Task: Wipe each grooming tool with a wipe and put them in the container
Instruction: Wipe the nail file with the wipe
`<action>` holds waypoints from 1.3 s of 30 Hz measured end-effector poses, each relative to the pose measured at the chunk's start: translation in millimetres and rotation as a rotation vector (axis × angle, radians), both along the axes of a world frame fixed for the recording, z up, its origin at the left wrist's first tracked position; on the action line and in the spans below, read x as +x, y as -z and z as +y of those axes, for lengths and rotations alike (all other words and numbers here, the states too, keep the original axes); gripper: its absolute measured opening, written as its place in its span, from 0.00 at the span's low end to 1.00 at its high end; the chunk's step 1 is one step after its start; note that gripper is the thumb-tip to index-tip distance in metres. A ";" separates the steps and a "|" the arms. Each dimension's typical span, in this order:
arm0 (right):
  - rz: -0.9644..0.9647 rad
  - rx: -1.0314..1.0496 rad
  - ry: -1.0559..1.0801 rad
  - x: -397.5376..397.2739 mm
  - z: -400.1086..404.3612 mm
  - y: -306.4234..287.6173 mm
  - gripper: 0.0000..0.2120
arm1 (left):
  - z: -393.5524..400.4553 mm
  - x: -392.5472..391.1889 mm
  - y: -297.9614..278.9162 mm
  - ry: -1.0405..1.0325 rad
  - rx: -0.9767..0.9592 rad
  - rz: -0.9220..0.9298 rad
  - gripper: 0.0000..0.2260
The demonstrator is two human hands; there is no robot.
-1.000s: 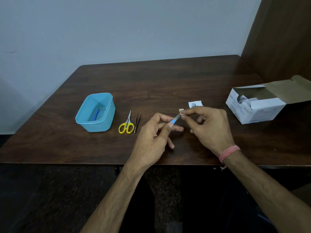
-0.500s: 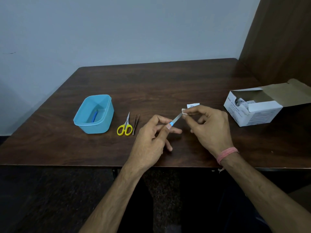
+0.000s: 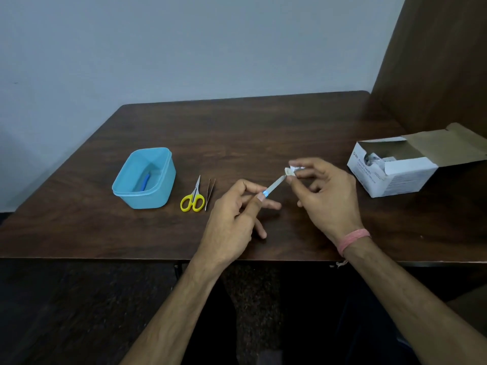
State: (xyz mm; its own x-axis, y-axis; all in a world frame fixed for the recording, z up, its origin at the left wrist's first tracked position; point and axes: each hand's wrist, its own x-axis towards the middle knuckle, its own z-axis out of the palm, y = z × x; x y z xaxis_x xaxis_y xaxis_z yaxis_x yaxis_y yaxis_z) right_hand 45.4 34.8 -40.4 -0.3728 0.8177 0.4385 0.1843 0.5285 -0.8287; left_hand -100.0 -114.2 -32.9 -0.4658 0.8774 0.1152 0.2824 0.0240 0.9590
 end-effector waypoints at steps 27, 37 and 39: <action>-0.018 -0.032 -0.023 1.7 -8.1 -2.7 0.04 | -1.3 2.3 3.1 -0.023 -0.010 0.035 0.04; 0.043 -0.036 -0.019 4.3 -11.0 -4.2 0.05 | -0.2 0.9 6.8 -0.022 -0.030 0.068 0.16; 0.084 -0.020 0.035 4.1 -10.1 -3.9 0.05 | 0.5 1.4 6.4 -0.049 -0.030 0.043 0.15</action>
State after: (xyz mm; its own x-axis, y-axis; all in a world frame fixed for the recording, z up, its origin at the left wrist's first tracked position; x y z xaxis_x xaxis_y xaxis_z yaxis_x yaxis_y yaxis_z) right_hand 49.5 24.7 -36.5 -0.3066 0.8382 0.4510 0.1313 0.5065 -0.8522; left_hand -98.6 -113.7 -39.3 -0.5031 0.8572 0.1099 0.3215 0.0675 0.9445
